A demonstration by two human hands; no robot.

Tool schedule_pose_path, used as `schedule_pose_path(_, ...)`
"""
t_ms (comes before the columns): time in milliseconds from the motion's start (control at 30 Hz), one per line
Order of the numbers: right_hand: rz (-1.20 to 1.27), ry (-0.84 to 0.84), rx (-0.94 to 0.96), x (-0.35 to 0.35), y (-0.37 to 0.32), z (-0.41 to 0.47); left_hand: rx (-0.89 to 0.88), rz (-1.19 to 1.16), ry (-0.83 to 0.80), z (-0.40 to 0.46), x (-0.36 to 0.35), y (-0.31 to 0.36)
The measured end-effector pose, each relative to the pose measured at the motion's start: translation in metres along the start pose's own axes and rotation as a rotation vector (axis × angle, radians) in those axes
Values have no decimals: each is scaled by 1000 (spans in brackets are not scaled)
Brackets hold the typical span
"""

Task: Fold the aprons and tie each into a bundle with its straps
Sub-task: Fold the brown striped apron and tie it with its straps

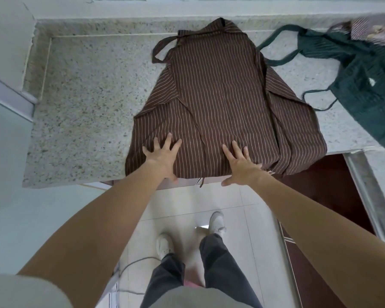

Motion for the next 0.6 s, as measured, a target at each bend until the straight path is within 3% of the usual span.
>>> schedule_pose_path(67, -55, 42, -12, 0, -3, -1, -4, 96, 147, -5, -1, 3)
schedule_pose_path(133, -59, 147, -24, -1, -7, -2, -63, 171, 398, -16, 0, 10)
schedule_pose_path(233, -184, 532, 76, 1, -23, -11, -165, 307, 688, -25, -6, 14)
schedule_pose_path(300, -335, 727, 185, -5, -38, -16, -220, 336, 719, -23, -16, 11)
schedule_pose_path(400, -352, 673, 183, -22, -46, -7, -228, 251, 705, -24, -19, 8)
schedule_pose_path(500, -316, 724, 109, -13, -50, -7, -274, 87, 575, -27, -11, 10)
schedule_pose_path(600, -69, 586, 237, 3, -46, -2, -262, -85, 477, -31, 2, 5)
Point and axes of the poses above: each hand's wrist, its own z-axis towards the middle knuckle, its own x-axis out of the back of the hand, y = z × x, the point moved 7 cm from there along z, towards the middle knuckle, and after that the axes turned 2 degrees about z, right-handed, at the moved point
